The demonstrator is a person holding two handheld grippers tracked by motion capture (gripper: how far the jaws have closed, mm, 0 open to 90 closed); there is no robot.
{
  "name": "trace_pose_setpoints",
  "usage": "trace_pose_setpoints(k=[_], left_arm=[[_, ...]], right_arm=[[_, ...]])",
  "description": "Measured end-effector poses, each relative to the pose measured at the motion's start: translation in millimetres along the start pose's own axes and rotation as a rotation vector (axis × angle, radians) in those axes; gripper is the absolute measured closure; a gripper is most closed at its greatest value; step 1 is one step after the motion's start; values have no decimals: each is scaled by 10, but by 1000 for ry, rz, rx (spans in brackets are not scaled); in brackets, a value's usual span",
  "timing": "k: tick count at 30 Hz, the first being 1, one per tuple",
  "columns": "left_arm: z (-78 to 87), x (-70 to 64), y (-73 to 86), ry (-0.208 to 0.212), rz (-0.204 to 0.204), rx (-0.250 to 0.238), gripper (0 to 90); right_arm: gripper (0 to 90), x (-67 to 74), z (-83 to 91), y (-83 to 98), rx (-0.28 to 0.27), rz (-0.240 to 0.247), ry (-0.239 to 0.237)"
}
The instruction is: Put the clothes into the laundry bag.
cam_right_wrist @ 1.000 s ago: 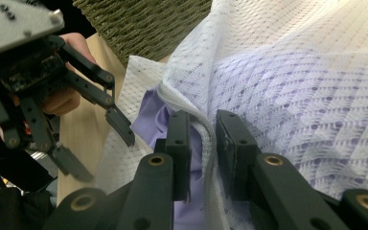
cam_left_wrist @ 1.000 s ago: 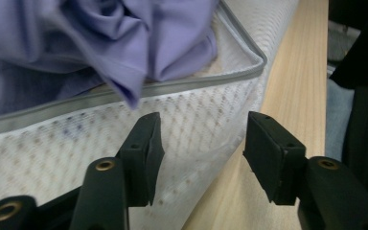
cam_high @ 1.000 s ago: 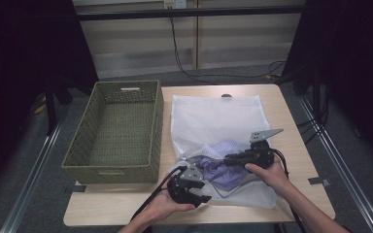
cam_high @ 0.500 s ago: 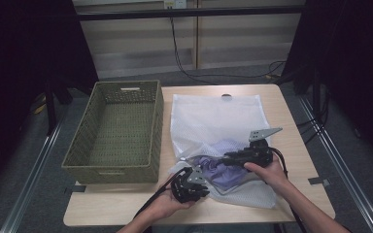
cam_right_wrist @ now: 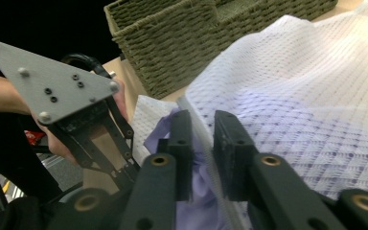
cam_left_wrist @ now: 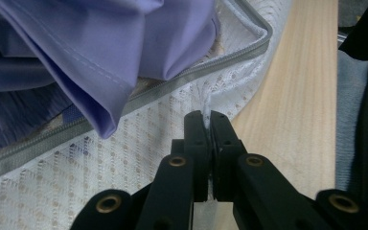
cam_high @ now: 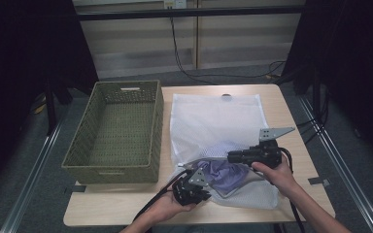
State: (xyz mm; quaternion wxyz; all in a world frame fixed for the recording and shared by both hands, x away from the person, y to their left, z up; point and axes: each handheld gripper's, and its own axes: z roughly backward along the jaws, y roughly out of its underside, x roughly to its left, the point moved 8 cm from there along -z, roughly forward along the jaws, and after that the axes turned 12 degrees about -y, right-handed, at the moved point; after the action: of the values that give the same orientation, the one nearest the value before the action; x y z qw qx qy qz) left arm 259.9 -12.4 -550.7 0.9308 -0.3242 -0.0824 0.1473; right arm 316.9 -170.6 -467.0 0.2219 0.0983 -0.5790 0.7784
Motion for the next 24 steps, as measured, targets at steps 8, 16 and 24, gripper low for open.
trace_pose_setpoints(k=[8,16,24], left_arm=[[-15,-89,-27,35,8,-17,882],[-28,-135,-44,43,3,-24,882],[-38,-146,-54,58,14,-32,882]], right_arm=[[900,112,-113,187,87,-15,-52],[900,242,-378,361,184,-6,-111],[900,147,-535,497,243,-42,-120]])
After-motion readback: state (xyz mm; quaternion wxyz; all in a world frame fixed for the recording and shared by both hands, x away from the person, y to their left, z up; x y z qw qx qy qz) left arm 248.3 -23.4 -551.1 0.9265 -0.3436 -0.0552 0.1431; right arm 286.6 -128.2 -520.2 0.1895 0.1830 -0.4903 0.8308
